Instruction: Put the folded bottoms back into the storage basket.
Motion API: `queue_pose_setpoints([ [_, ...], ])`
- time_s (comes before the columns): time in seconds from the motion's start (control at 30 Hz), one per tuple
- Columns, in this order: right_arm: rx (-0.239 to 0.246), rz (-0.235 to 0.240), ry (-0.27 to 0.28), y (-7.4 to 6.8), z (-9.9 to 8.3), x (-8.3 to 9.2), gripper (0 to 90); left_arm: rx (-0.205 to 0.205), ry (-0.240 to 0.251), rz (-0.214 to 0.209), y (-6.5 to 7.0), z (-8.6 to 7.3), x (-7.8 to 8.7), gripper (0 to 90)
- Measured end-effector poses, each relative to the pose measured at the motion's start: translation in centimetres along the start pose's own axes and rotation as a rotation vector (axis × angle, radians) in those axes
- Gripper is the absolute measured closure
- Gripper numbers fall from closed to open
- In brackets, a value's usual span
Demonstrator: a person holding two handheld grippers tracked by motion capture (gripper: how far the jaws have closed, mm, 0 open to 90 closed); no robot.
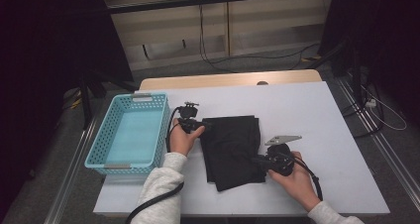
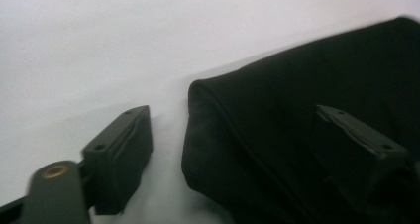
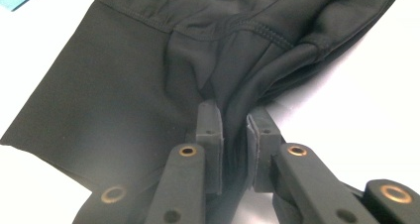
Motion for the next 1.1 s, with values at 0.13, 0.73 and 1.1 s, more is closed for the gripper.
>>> queue_pose_setpoints([
  [0.13,0.003,-0.003,0.000,-0.1,0.0,0.0,79.4,-0.004,-0.013,0.027,0.0,0.1,0.1,38.1],
  [0.73,0.016,0.005,0.002,-0.4,0.0,0.0,79.2,0.004,-0.060,-0.012,0.7,0.6,-0.1,78.7],
  [1.1,0.007,0.000,0.022,-0.3,0.3,0.4,79.9,-0.007,-0.063,-0.001,0.9,1.2,0.9,81.6],
])
Point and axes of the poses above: each handheld gripper's, and its own axes: x roughly backward along the jaws, z roughly out of its top, y roughly to its right, the point moved 1 cm from there along -x, roughly forward along the jaws, and after that the axes turned 8 degrees about -z, right-handed, at the moved point
